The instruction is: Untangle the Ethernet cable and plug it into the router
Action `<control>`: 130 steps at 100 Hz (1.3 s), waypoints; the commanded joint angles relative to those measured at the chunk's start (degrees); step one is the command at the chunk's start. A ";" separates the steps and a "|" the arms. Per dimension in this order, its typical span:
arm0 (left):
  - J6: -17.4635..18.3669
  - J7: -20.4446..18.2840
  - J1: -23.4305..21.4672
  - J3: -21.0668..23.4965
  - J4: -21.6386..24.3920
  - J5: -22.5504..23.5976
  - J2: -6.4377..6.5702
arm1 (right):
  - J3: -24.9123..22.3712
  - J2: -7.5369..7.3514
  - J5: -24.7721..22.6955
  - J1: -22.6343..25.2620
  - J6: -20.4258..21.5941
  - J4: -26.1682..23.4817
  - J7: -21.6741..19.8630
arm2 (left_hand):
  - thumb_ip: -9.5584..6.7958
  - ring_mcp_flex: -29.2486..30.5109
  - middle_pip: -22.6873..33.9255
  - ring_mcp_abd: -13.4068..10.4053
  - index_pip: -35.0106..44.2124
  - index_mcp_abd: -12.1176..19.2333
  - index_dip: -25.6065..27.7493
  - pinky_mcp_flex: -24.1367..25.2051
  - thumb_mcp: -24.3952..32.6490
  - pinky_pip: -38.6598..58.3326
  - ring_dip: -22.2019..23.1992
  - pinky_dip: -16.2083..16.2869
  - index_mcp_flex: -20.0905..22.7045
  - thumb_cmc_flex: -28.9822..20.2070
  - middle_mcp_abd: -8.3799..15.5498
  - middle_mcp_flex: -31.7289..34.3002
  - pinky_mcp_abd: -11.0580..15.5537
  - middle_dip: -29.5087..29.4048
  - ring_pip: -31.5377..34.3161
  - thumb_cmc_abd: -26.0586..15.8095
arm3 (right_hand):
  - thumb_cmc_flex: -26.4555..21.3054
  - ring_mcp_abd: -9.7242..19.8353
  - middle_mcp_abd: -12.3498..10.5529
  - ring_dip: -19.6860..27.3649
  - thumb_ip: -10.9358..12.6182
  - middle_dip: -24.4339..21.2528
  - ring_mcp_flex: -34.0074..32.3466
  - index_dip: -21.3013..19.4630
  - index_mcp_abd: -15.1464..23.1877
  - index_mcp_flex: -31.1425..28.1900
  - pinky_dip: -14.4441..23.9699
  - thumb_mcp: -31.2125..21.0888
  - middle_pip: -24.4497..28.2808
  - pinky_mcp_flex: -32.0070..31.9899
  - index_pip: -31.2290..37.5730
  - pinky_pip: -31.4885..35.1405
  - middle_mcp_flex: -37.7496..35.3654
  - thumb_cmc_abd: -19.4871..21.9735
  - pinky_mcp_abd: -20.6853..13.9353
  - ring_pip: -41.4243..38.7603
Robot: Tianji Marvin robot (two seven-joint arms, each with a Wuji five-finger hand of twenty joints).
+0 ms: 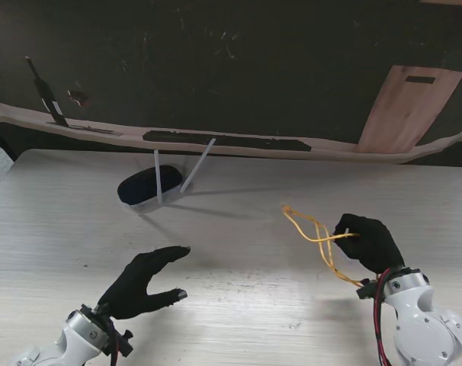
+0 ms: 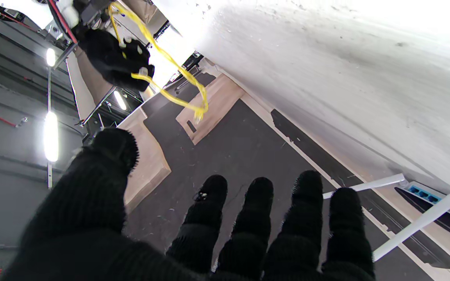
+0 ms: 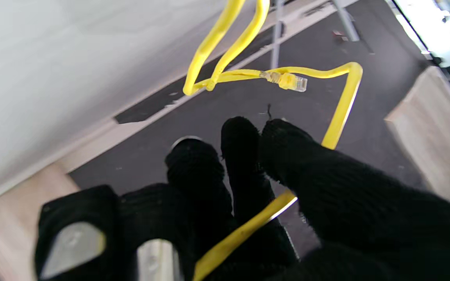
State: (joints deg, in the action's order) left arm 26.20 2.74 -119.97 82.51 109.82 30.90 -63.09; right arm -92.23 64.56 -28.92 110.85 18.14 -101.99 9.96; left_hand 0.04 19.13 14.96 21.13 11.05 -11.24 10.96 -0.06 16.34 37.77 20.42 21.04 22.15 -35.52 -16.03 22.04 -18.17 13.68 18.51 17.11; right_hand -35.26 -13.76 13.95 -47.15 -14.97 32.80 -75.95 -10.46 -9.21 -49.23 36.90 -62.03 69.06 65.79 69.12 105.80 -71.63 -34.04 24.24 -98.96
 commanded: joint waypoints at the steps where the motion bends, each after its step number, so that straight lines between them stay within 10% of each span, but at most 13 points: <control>1: -0.41 -1.48 0.09 -0.39 0.12 -0.31 0.13 | 2.29 0.83 0.95 -1.54 0.96 -3.16 -1.35 | -0.67 0.38 0.37 0.34 0.54 0.53 -0.23 0.43 -0.48 -0.03 0.49 1.18 0.98 0.65 0.30 0.37 -0.74 0.00 0.66 -1.53 | 1.75 8.52 8.27 -1.47 -1.38 -0.86 1.08 -1.17 0.02 -0.60 1.91 -0.59 6.81 2.13 1.54 14.18 -9.40 1.48 -5.76 -3.58; 40: 0.21 -6.28 3.06 -3.35 -0.94 -5.53 0.98 | 16.22 1.20 15.44 -8.16 -3.36 -8.41 -5.07 | 0.37 -2.06 -0.27 -1.09 -0.83 -1.03 -0.83 1.47 -1.40 -1.69 -0.27 0.23 -1.44 1.14 0.53 -1.99 0.67 -0.23 -0.94 0.15 | 1.25 9.29 8.86 -1.18 -1.38 -1.03 1.00 -1.76 -0.30 -0.77 0.30 -0.57 6.78 1.61 1.00 11.46 -9.27 1.15 -3.27 -3.11; 63: 0.51 -2.10 4.76 -6.33 -3.18 -6.70 0.05 | 23.65 1.99 19.40 -11.17 -5.70 -8.76 -3.61 | 1.13 -9.24 -1.32 -3.36 -6.99 -5.13 -3.68 4.55 -4.26 -10.00 -2.58 -1.85 -8.41 1.15 0.13 -9.02 2.48 -1.00 -5.45 0.36 | 0.99 9.57 8.89 -1.05 -1.36 -1.06 0.98 -1.69 -0.54 -1.24 -0.08 -0.93 6.81 1.52 0.96 10.84 -9.64 0.20 -2.57 -3.10; 130: 9.42 1.93 7.31 -10.16 -7.37 -18.50 -1.71 | 31.60 0.48 17.03 -11.81 1.20 -6.52 -7.58 | 2.56 -5.68 0.15 -2.32 -7.60 -5.06 -5.22 2.34 -3.20 -7.52 -1.53 0.07 -6.89 2.08 -0.77 -6.63 2.21 -0.41 -2.33 1.91 | 1.70 10.38 8.53 -0.73 -1.43 -1.11 0.94 -1.69 0.25 -1.66 -0.47 -1.26 6.79 1.47 1.02 10.35 -9.84 -0.20 -2.06 -3.02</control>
State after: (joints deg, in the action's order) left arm 35.37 5.58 -112.74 72.85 102.29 13.43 -64.44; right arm -61.07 65.15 -11.59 99.01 18.49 -109.10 3.56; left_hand 0.96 12.61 14.27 19.95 3.68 -17.72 6.20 2.44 12.81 28.75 18.36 20.11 15.08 -35.56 -16.73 14.65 -17.37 13.68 15.47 17.99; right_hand -34.74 -13.76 13.76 -47.16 -14.97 32.18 -76.06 -11.38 -9.70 -49.83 36.91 -62.20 69.08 65.94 69.12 105.88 -72.32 -33.63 24.42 -99.11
